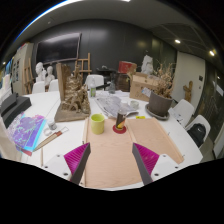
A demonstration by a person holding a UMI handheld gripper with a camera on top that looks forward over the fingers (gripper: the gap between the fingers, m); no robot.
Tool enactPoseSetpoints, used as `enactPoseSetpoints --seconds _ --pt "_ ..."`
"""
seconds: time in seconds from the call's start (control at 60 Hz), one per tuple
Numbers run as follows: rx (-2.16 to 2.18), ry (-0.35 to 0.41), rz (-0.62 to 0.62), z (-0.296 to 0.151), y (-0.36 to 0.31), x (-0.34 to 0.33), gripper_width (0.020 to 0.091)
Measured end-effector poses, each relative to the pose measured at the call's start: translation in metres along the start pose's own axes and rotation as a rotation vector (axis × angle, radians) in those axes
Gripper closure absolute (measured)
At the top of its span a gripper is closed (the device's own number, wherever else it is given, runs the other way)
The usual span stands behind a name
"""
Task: Pour water
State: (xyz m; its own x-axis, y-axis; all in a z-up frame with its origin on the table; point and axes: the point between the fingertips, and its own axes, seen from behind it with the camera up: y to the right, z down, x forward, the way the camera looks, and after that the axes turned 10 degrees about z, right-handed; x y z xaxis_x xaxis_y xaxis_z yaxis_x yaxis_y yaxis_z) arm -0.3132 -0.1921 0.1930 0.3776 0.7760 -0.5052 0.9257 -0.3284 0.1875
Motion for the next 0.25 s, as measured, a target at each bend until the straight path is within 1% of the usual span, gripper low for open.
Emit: enactPoseSetpoints --seconds 0.117,0.25 --pt "0.015 0.006 0.011 0.0012 0.0028 -0.0061 0.0247" --pt "-0.025 -0.012 0.024 0.0080 0.0060 -0.0075 0.0248"
